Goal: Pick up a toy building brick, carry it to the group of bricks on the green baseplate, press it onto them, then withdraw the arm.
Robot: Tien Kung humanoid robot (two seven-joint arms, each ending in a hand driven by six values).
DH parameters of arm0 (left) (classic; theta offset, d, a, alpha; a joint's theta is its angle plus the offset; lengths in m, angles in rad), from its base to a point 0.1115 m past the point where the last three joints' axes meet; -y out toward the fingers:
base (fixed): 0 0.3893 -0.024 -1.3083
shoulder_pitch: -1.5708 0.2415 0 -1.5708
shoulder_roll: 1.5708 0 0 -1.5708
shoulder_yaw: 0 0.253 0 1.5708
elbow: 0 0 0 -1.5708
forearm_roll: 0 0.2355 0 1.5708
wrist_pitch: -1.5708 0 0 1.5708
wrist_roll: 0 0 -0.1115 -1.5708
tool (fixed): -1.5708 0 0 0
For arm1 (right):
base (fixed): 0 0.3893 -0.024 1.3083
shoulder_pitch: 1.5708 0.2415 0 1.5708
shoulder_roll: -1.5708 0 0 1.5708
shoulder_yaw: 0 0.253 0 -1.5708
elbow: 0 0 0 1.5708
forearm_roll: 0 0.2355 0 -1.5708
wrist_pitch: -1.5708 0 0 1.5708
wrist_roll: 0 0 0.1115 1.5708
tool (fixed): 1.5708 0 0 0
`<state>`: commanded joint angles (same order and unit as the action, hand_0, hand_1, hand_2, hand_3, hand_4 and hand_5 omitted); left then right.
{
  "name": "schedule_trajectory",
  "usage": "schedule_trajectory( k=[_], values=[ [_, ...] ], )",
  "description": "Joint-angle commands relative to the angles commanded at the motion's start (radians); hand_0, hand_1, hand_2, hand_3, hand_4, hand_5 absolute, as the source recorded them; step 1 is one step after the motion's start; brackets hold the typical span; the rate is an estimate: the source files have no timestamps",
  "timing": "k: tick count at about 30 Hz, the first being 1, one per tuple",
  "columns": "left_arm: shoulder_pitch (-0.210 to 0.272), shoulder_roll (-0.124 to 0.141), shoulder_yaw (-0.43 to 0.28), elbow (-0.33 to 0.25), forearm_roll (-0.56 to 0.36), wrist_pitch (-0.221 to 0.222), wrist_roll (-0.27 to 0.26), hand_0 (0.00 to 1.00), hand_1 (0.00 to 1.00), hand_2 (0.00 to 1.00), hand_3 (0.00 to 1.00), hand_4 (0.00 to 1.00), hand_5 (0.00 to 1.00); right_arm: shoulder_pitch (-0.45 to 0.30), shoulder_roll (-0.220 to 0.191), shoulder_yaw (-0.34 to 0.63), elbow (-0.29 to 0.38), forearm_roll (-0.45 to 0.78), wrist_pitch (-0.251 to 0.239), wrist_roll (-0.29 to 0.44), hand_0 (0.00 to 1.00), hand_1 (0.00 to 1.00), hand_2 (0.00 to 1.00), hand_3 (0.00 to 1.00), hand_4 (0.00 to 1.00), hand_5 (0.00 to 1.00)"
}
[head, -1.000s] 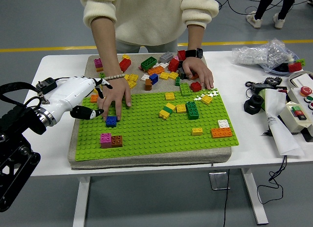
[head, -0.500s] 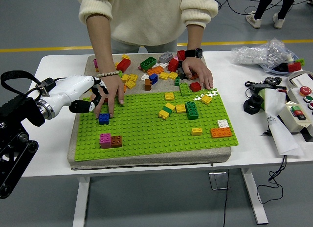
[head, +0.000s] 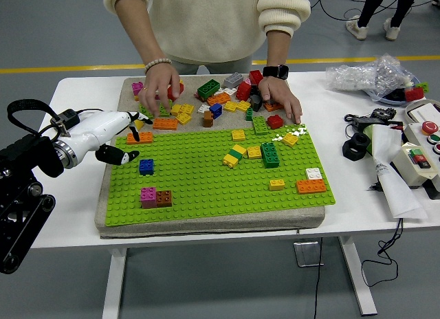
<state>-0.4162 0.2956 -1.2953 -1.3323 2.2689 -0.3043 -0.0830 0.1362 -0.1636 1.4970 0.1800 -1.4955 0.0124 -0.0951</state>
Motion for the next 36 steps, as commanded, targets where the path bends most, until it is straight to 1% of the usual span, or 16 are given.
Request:
schedule_trajectory(
  k=[1, 2, 7, 8, 11, 13, 14, 19, 20, 21, 25, 26, 29, 32, 33, 36],
  values=[
    [-0.005, 0.000, -0.001, 0.005, 0.000, 0.000, 0.000, 0.692, 0.753, 0.555, 0.805, 0.711, 0.002, -0.001, -0.001, 0.000, 0.000, 0.000, 0.001, -0.001, 0.761, 0.676, 0.718, 0.737, 0.998, 0.683],
    [-0.008, 0.000, -0.001, 0.009, 0.000, 0.000, 0.000, 0.695, 0.755, 0.555, 0.805, 0.733, 0.002, -0.001, -0.001, 0.001, 0.000, 0.000, 0.001, -0.002, 0.761, 0.676, 0.718, 0.737, 0.998, 0.683],
    [-0.027, 0.003, 0.011, 0.038, 0.000, -0.011, -0.007, 0.695, 0.755, 0.555, 0.805, 0.733, 0.002, -0.001, -0.003, 0.002, 0.000, 0.001, 0.001, -0.002, 0.761, 0.676, 0.718, 0.737, 0.998, 0.683],
    [-0.031, 0.002, 0.019, 0.044, 0.000, -0.019, -0.010, 0.750, 0.766, 0.567, 0.807, 0.793, 0.002, 0.001, -0.003, 0.002, 0.000, 0.000, 0.000, -0.001, 0.761, 0.676, 0.718, 0.737, 0.998, 0.683],
    [-0.041, 0.000, 0.036, 0.059, 0.000, -0.027, -0.014, 0.750, 0.766, 0.567, 0.807, 0.793, 0.002, 0.004, -0.002, 0.002, 0.000, 0.001, 0.000, 0.000, 0.761, 0.676, 0.718, 0.737, 0.998, 0.683],
    [-0.056, -0.002, 0.064, 0.088, -0.003, -0.029, -0.020, 0.750, 0.766, 0.567, 0.807, 0.793, 0.002, 0.004, -0.001, 0.002, 0.000, 0.000, 0.000, 0.000, 0.761, 0.676, 0.718, 0.737, 0.998, 0.683],
    [-0.062, -0.003, 0.076, 0.101, -0.005, -0.028, -0.022, 0.777, 0.786, 0.608, 0.824, 0.838, 0.002, 0.005, -0.001, 0.002, 0.000, 0.000, 0.000, 0.000, 0.761, 0.676, 0.718, 0.737, 0.998, 0.683],
    [-0.094, -0.016, 0.117, 0.164, -0.015, -0.017, -0.034, 0.777, 0.786, 0.608, 0.824, 0.838, 0.002, 0.006, -0.003, 0.002, 0.000, -0.001, 0.000, -0.001, 0.761, 0.676, 0.718, 0.737, 0.998, 0.683],
    [-0.100, -0.018, 0.121, 0.173, -0.015, -0.015, -0.035, 0.808, 0.825, 0.698, 0.845, 0.899, 0.002, 0.006, -0.003, 0.002, 0.000, -0.002, 0.000, -0.001, 0.761, 0.676, 0.718, 0.737, 0.998, 0.683],
    [-0.111, -0.021, 0.128, 0.188, -0.013, -0.012, -0.038, 0.808, 0.825, 0.698, 0.845, 0.899, 0.002, 0.007, -0.004, 0.002, 0.000, -0.002, 0.001, -0.001, 0.761, 0.676, 0.718, 0.737, 0.998, 0.683],
    [-0.131, -0.029, 0.137, 0.219, -0.011, -0.002, -0.042, 0.808, 0.825, 0.698, 0.845, 0.899, 0.002, 0.008, -0.004, 0.001, 0.000, -0.003, 0.001, -0.001, 0.761, 0.676, 0.718, 0.737, 0.998, 0.683],
    [-0.140, -0.033, 0.141, 0.236, -0.009, 0.001, -0.044, 0.842, 0.867, 0.755, 0.862, 0.921, 0.005, 0.008, -0.004, 0.001, 0.000, -0.004, 0.002, -0.001, 0.761, 0.676, 0.718, 0.737, 0.998, 0.683],
    [-0.155, -0.036, 0.152, 0.262, -0.001, 0.005, -0.046, 0.842, 0.867, 0.755, 0.862, 0.921, 0.005, 0.008, -0.004, 0.001, 0.000, -0.007, 0.003, -0.001, 0.761, 0.676, 0.718, 0.737, 0.998, 0.683],
    [-0.160, -0.037, 0.156, 0.269, 0.000, 0.006, -0.047, 0.849, 0.865, 0.745, 0.853, 0.912, 0.002, 0.009, -0.005, 0.001, 0.000, -0.008, 0.003, -0.001, 0.761, 0.676, 0.718, 0.737, 0.998, 0.683],
    [-0.169, -0.040, 0.163, 0.292, 0.000, 0.004, -0.049, 0.849, 0.865, 0.745, 0.853, 0.912, 0.002, 0.009, -0.005, 0.002, 0.000, -0.010, 0.003, -0.001, 0.761, 0.676, 0.718, 0.737, 0.998, 0.683],
    [-0.182, -0.047, 0.171, 0.330, 0.000, -0.003, -0.049, 0.849, 0.865, 0.745, 0.853, 0.912, 0.002, 0.010, -0.005, 0.002, 0.000, -0.013, 0.003, 0.000, 0.761, 0.676, 0.718, 0.737, 0.998, 0.683]
  ],
)
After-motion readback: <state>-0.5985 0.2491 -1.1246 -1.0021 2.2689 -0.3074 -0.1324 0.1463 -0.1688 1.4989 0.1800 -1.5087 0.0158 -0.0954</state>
